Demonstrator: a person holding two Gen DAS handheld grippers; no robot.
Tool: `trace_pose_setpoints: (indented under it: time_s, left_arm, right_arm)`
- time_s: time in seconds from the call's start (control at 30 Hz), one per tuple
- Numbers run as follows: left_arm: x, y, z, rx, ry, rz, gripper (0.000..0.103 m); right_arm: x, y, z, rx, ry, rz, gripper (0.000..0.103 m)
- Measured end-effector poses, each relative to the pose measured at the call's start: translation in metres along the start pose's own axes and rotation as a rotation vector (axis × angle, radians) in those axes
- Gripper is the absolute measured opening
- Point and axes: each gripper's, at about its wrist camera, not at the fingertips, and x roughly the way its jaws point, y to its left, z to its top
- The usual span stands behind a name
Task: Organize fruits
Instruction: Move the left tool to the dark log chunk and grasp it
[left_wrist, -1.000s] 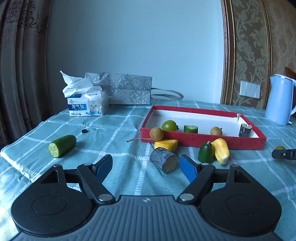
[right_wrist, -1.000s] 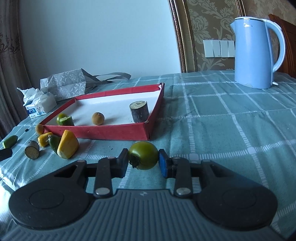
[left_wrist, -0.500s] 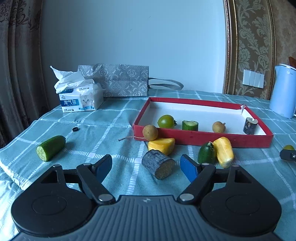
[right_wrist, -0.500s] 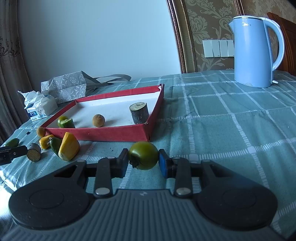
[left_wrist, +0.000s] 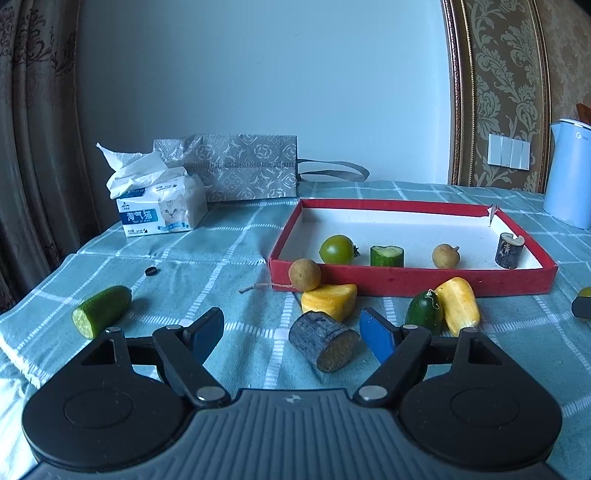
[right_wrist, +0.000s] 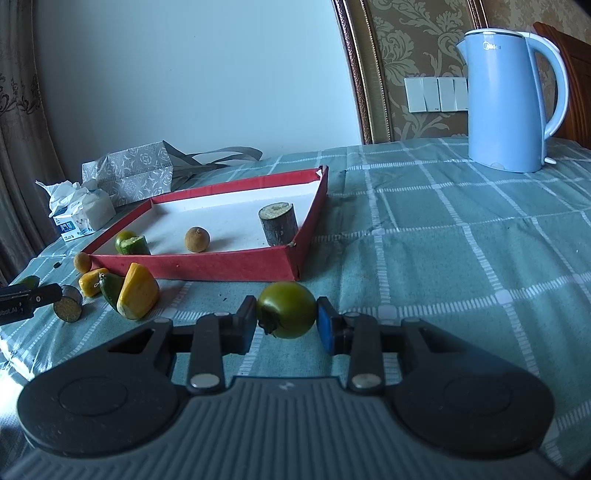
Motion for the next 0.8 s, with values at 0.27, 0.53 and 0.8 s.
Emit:
trace_pose_setpoints:
  time_s: [0.27, 0.53, 0.8]
  left_arm:
    - [0.013, 0.002, -0.002, 0.074, 0.022, -0.046, 0.081]
    - [0.024, 0.008, 0.000, 0.124, 0.018, -0.115, 0.082]
    - [0.027, -0.002, -0.001, 0.211, 0.024, -0.191, 0.082]
  right_arm:
    - [0.001, 0.000, 0.000, 0.003, 0.003, 0.003, 0.033]
    - [0.002, -0.001, -0.001, 0.007, 0.011, 0.016, 0.033]
    - [0.004, -0.001, 0.000, 0.016, 0.019, 0.021, 0.033]
